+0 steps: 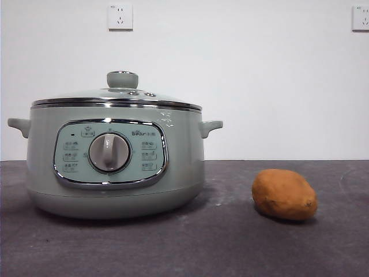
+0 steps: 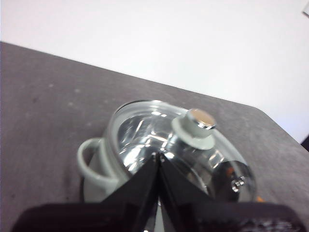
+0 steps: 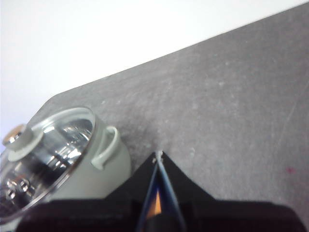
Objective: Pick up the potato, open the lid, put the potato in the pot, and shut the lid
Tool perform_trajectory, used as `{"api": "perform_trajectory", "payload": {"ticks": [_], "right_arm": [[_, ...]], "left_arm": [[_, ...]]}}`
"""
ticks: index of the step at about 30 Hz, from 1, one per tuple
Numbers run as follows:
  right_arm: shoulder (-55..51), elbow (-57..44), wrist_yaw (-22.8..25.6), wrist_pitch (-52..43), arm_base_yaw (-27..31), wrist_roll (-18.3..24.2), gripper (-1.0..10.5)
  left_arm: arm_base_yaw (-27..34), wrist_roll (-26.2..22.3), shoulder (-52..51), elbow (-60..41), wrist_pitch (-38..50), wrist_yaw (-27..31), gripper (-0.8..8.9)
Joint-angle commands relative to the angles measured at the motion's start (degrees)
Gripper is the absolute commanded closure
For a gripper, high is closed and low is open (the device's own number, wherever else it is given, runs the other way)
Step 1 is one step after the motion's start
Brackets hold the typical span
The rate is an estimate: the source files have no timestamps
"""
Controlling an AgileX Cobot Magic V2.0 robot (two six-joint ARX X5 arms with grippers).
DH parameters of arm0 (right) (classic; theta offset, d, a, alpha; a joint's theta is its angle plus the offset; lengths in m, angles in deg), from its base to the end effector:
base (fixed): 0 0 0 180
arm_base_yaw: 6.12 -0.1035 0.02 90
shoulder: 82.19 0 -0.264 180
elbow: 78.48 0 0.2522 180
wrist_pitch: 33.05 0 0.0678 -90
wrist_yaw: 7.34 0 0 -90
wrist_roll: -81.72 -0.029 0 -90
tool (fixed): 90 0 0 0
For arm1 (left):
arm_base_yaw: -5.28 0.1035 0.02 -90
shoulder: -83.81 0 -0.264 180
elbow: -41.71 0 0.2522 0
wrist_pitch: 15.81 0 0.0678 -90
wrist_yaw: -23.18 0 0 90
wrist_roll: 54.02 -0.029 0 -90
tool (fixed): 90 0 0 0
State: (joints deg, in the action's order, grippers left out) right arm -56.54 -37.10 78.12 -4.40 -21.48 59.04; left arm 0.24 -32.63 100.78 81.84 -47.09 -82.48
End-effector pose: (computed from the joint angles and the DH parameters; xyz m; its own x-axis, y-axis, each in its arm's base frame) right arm 0.1142 0.0337 0.2645 0.9160 0.3337 -0.2229 -0.2291 0.8909 0.3922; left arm 0.0931 -0.0161 0.2662 0.9258 -0.3526 -0.1360 0.2753 0.8758 -0.3966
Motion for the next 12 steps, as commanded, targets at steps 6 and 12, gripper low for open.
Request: {"api": "perform_trajectory", "payload": {"ticks": [6,12], "right_arm": [[12.57,13.35,-0.87,10.05,-0.02,7.41,9.5],[21.03,21.86,-10.80,21.33,-0.02,13.53,9.5]], "left_arm": [[0.13,-4.66,12.22,10.60,-5.51,-7.28,8.21],[0.13,-9.77,21.20,17.55,-12.79,-13.22,8.18]]}}
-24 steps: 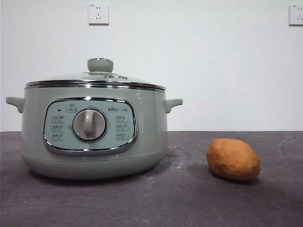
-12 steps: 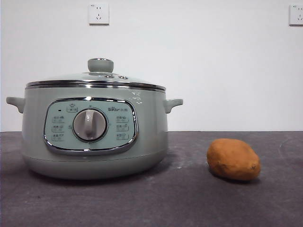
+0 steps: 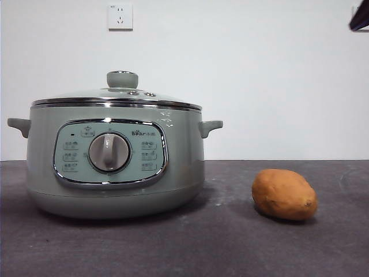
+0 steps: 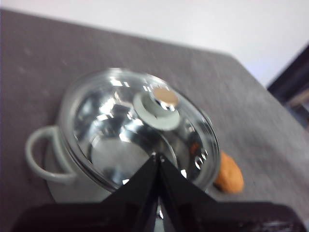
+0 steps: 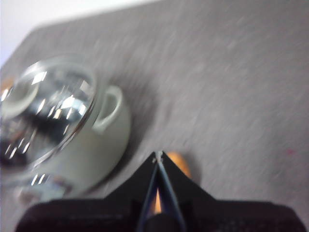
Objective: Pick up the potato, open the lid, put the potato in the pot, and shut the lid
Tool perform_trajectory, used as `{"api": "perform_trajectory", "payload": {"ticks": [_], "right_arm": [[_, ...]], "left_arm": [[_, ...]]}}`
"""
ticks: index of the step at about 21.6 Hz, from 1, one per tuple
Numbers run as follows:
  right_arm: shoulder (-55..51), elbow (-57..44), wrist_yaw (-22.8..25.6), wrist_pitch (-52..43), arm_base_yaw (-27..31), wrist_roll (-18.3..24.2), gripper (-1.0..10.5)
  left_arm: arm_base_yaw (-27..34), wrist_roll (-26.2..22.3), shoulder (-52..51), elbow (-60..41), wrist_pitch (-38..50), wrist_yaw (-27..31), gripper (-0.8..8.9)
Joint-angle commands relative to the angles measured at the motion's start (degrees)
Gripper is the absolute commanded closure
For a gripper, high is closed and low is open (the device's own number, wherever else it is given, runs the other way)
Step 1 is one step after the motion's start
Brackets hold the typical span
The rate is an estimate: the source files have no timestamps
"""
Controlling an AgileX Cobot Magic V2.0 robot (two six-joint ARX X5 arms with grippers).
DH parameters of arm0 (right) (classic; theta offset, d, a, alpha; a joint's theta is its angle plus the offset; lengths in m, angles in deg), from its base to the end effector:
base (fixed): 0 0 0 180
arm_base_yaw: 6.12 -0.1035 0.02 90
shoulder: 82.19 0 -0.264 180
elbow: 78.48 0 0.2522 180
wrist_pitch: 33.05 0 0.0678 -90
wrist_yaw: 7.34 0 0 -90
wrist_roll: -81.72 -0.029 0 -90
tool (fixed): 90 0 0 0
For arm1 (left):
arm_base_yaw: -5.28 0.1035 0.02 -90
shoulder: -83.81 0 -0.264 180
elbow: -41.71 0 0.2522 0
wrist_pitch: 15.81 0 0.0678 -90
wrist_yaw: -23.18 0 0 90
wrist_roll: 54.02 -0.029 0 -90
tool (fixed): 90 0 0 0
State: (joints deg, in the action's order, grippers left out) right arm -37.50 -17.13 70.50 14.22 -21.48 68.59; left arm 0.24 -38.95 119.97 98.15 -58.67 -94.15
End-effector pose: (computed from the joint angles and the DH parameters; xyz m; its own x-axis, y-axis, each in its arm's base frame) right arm 0.1495 0.0474 0.3125 0.7555 0.4260 -0.4978 -0.3109 0.9019 0.3000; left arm 0.1281 -0.0247 0.3108 0.7768 -0.5294 -0.3411 0.3837 0.8273 -0.4103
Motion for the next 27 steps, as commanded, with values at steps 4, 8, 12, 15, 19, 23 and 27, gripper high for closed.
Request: {"api": "perform_trajectory", "payload": {"ticks": [4,8,12,15,19,23,27], "right_arm": [[4.90,3.54,-8.02,4.52,-0.07,6.27,7.4],[5.99,3.54,-8.09,4.37,-0.09,6.12,4.1],[10.27,4.04,-5.25,4.57,-2.40,5.31,4.1],[17.16,5.95,2.71,5.51,-8.31,5.01,4.1],[28.35,8.72,12.92,5.22,-14.60,3.43,4.1],[38.25,9.09,14.08,1.68,-15.26,1.51,4.1],[45.51,9.09,14.05,-1.77,-15.26,0.52,4.1]], "left_arm": [[0.11,-3.74,6.27,3.23,-2.56,-3.85,8.12],[0.09,-3.69,7.19,3.56,-1.07,-4.42,4.77],[-0.20,-2.73,7.19,3.56,1.11,-4.70,4.77],[-1.36,-2.60,7.19,3.56,2.05,-4.63,4.77],[-2.10,-2.60,7.19,3.56,2.05,-4.57,4.77],[-2.14,-2.62,7.19,3.56,2.03,-4.55,4.77],[-2.14,-2.64,7.21,3.56,2.03,-4.35,4.77]]}}
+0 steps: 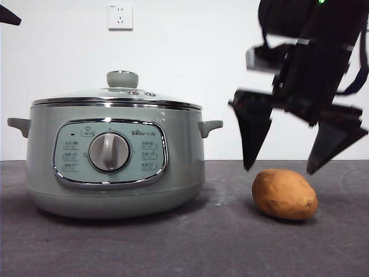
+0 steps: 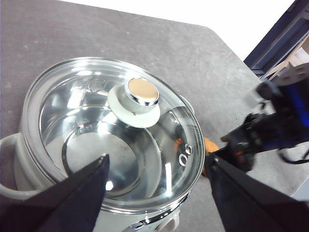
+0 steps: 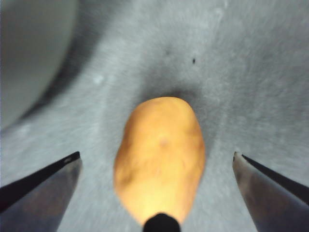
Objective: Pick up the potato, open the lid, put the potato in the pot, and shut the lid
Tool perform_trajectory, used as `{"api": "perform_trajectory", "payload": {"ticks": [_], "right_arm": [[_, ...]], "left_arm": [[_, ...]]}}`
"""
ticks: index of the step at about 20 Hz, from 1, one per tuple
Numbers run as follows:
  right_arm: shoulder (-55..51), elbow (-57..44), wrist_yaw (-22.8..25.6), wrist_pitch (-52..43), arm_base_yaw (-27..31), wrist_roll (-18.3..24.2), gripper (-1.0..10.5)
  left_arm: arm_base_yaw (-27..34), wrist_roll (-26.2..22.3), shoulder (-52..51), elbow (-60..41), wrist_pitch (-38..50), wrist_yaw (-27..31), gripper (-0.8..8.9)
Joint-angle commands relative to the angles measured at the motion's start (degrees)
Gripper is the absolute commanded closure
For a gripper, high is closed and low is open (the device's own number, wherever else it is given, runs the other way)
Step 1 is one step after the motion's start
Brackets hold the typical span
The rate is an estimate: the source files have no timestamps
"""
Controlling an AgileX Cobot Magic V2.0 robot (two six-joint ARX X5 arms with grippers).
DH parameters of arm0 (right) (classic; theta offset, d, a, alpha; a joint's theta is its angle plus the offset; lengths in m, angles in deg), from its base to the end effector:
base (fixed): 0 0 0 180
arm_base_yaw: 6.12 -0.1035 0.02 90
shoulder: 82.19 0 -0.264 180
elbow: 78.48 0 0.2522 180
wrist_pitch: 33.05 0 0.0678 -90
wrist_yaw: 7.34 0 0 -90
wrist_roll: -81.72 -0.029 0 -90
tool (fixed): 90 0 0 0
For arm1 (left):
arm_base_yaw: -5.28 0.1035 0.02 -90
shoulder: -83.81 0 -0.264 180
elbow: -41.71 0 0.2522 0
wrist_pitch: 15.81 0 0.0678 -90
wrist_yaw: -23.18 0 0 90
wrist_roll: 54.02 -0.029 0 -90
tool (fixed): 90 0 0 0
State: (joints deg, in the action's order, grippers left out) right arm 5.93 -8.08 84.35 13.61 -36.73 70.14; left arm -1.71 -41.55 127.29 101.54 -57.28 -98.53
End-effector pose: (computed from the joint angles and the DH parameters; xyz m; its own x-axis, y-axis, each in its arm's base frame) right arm 0.2530 0.1487 0.2033 0.3870 0.1947 -0.9013 -0.3321 0.9413 0.0607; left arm 0.1512 -0.0339 0.3169 0.7006 -0.6155 -0.3611 0.4713 0.7791 -0.4134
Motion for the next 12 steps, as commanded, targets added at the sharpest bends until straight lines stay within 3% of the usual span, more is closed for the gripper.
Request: {"api": "perform_trajectory", "payload": {"ticks": [1,3,5,7,8,12], "right_arm": [[3.45,0.04,0.20,-1.84,0.00,-1.05,4.1],[5.51,0.04,0.24,-2.86,0.00,-1.86,4.6],[6.05,0.04,0.17,-2.97,0.04,-2.05,7.7],[6.05,0.04,0.17,-3.06,0.07,-2.01,9.2],[6.05,0.04,0.17,-2.86,0.17,-1.81,9.6],[4.87,0.07,-0.26,-2.21,0.15,-1.36,9.6]], "left_arm": [[-0.20,-0.07,-0.11,0.17,0.63,0.07,4.77],[-0.20,-0.07,-0.11,0.17,0.61,0.07,4.77],[-0.20,-0.07,-0.11,0.17,0.61,0.11,4.77],[-0.20,-0.07,-0.11,0.17,0.61,0.15,4.77],[-0.20,-0.07,-0.11,0.17,0.61,0.15,4.77],[-0.20,-0.26,-0.11,0.17,0.24,0.15,4.77]]}}
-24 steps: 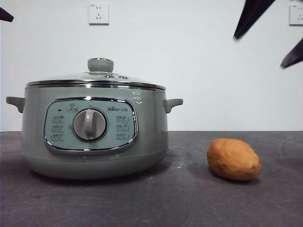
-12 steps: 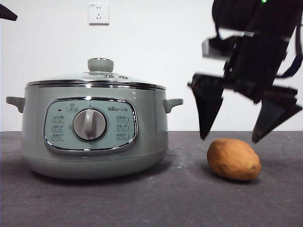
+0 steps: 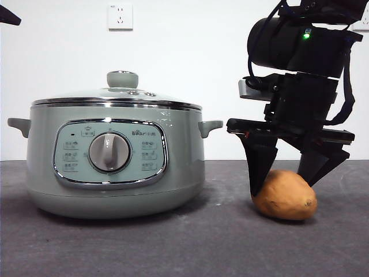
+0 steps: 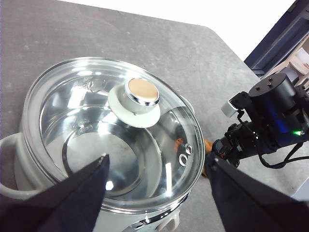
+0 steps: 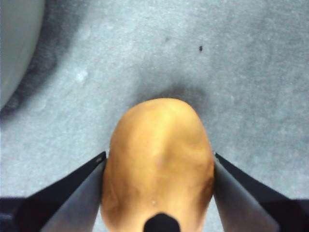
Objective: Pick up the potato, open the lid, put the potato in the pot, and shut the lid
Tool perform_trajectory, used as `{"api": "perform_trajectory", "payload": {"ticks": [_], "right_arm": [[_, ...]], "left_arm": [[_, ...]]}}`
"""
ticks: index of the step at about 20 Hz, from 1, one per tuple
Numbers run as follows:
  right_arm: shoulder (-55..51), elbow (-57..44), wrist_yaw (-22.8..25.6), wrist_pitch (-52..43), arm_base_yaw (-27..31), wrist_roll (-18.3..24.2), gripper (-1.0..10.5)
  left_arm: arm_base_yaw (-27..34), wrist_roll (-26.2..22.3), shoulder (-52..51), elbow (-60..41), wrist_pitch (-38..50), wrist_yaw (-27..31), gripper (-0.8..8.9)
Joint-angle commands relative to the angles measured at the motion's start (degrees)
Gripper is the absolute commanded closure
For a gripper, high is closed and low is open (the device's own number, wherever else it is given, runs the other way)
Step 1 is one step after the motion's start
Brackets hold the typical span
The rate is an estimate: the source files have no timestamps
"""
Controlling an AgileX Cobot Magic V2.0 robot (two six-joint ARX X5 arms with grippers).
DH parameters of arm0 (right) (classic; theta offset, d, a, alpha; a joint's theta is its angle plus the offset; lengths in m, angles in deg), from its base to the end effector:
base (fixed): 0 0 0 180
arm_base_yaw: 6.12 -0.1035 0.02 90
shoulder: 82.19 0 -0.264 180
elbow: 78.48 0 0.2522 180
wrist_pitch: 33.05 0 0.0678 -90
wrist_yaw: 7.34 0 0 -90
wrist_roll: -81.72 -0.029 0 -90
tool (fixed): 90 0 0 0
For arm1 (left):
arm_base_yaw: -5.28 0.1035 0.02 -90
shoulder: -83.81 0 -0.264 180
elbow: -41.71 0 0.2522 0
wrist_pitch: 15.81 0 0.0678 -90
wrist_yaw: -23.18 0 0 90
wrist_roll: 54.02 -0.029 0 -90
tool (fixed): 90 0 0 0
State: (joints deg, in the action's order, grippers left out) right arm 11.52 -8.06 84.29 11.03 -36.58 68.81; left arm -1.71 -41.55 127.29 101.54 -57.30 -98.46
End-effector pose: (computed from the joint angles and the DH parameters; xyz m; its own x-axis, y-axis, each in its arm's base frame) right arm 0.2642 0.1544 0.1779 0.3460 0.1705 -0.9226 -0.3070 0.9498 0.0604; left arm 0.1512 -0.0339 0.3169 0.7011 -0.6145 -0.3617 0.4704 0.7798 -0.4131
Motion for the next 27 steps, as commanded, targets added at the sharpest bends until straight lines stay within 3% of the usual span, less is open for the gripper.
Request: {"api": "perform_trajectory", "payload": {"ticks": [1,9,18,22,27], "right_arm": [[-2.29,0.04,-0.20,1.57,0.00,0.37,9.6],[-21.97,0.04,0.07,10.91,0.02,1.46,9.6],[-30.03,0.04,0.39,14.08,0.07,1.44,9.6],[-30.03,0.04,0.44,14.60,0.07,1.44,9.6],[-30.03,0.04,0.42,14.62,0.07,1.44,9.6]], "left_arm": [[-0.20,-0.31,-0.11,0.17,-0.07,0.11,4.77],[-1.99,-1.92,7.91,4.20,2.60,1.36,4.66],[-16.37,-6.80,28.65,18.95,3.45,22.53,4.67],[-19.02,-8.09,35.04,18.95,6.32,27.58,4.67],[-19.69,-8.09,39.21,18.95,6.99,28.59,4.67]]}}
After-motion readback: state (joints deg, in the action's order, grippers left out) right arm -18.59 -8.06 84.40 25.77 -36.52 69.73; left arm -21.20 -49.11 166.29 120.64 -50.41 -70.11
